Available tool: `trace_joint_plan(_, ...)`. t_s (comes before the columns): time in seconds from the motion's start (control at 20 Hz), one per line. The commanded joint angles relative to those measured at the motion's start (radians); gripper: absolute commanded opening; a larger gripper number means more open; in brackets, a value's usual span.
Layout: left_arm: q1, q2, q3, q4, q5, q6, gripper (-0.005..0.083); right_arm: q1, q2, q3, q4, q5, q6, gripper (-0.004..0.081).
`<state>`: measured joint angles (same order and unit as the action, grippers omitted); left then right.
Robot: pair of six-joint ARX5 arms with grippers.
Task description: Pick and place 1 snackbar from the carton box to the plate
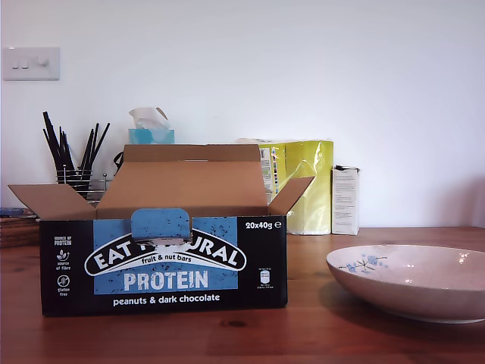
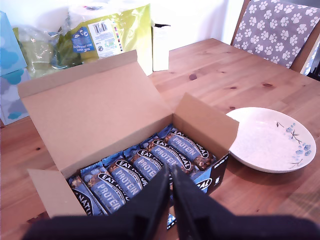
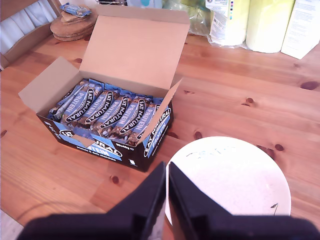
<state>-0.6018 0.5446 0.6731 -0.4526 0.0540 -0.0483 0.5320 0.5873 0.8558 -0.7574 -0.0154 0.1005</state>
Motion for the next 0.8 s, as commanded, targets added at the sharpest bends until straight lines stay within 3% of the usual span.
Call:
trace_joint_plan(0.0,0.001,-0.008,-0.016,-0.004,0.017,-0.004,-0.0024,0.005,-0.001,-0.003,0.055,-0.011,-0.022,-0.0013)
trace_joint_plan(0.6,0.002,-0.008,-0.016,-0.056,0.011,0.008,-0.0024,0.005,-0.002,-0.006,0.057,0.052,-0.057,-0.0013)
trace_joint_plan(0.75,0.002,-0.009,-0.017,-0.056,-0.008,0.032,-0.0024,0.005,-0.024,-0.05,0.082,0.056,-0.068,-0.0013)
